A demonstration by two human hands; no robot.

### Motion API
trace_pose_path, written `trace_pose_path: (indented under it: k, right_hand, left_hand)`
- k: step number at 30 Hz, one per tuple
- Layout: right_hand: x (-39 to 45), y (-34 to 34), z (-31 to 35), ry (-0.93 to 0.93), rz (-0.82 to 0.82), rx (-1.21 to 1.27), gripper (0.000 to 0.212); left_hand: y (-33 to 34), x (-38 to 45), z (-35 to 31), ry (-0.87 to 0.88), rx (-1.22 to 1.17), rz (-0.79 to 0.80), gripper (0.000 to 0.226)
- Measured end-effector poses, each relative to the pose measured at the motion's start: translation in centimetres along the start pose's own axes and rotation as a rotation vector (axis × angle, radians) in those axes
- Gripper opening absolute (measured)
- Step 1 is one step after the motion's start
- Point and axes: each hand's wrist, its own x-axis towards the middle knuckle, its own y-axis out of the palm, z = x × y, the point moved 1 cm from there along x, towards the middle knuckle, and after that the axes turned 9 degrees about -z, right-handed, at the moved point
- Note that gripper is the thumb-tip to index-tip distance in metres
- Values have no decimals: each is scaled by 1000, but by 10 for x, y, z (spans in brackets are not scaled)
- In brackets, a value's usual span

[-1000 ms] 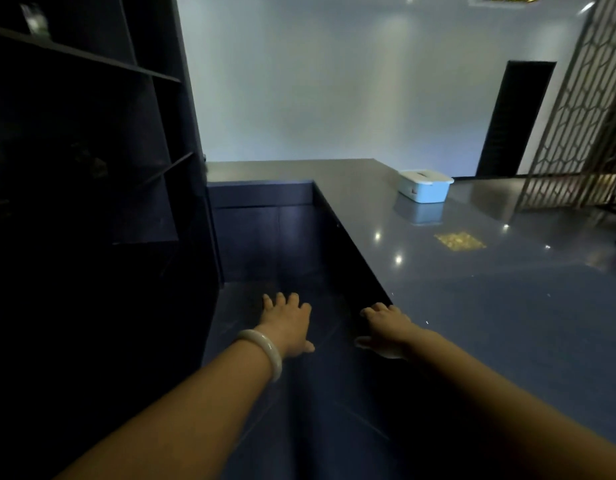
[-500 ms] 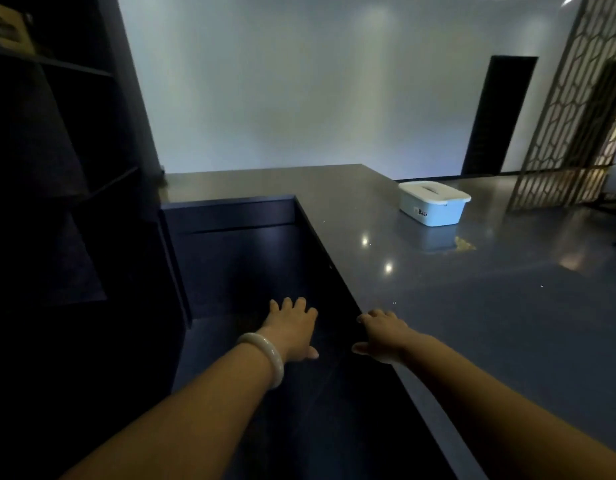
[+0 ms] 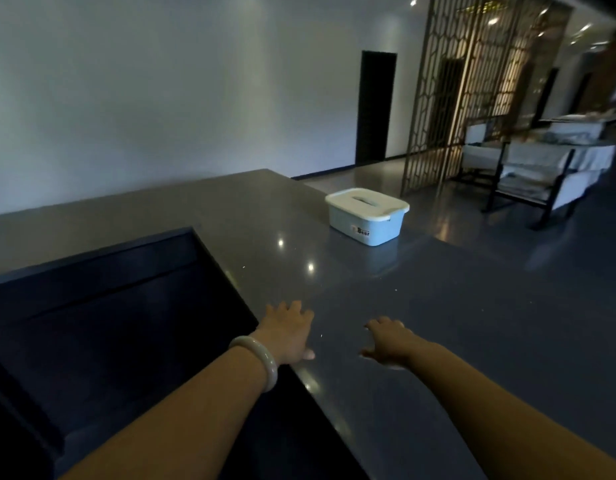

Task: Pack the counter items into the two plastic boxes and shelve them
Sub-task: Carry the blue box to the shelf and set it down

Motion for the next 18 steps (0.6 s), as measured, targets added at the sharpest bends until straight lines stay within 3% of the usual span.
trace_pose_path:
  k: [9,18]
  right_hand:
    - [165,-19,-48,141,-40,98,69]
    - [276,-30,-72,276,-50,101,64]
  left_hand:
    - [11,181,51,105,18,-37,69]
    - [33,330,83,256,-23,-29,71]
